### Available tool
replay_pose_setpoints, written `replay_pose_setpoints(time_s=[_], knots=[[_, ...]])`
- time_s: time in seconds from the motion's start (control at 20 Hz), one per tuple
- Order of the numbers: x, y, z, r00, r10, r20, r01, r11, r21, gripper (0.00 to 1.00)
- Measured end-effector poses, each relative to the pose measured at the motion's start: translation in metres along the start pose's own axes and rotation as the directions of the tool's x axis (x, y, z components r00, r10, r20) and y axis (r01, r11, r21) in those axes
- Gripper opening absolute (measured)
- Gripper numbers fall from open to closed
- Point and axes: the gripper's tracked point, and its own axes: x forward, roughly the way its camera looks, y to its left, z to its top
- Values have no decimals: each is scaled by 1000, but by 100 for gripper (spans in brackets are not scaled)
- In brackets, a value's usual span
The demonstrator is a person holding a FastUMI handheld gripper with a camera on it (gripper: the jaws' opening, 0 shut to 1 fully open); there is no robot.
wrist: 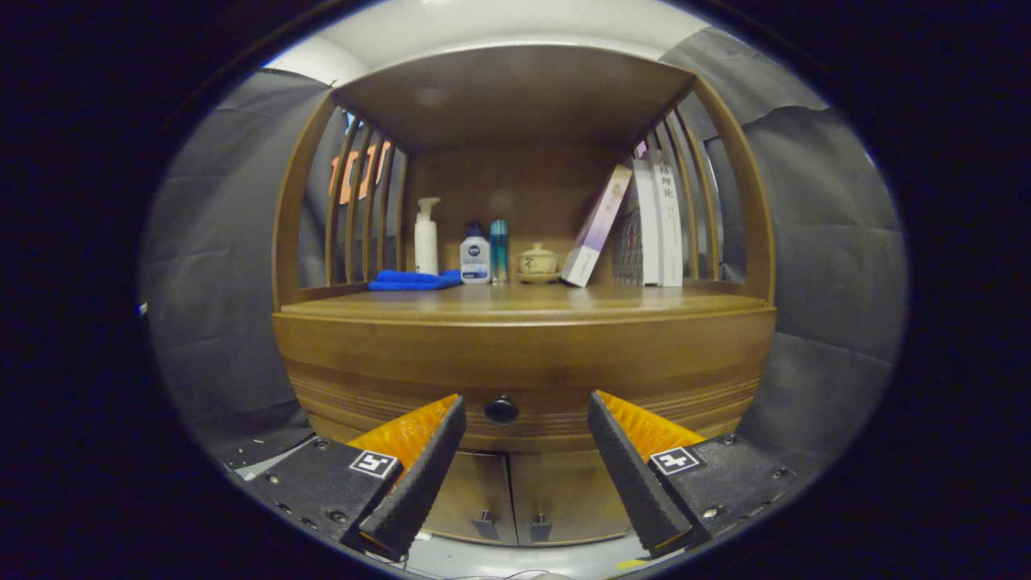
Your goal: Pull open the drawer, take out the items inside it, and place them on the countertop above the cabinet.
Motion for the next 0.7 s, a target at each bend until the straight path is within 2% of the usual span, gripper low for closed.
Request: replay_pose_setpoints(time_s=[0.05,0.25,0.4,0.5,0.65,0.7], knots=[[9,2,-4,1000,-3,-12,3,1000,1,99],[33,6,-19,998,-9,-68,9,1000,10,86],[41,4,-20,997,-25,-70,27,999,28,68],[40,11,-20,998,-9,-65,10,1000,23,54],[39,10,-18,997,-34,-70,36,999,21,34],[40,10,-20,997,-40,-68,42,999,30,30]])
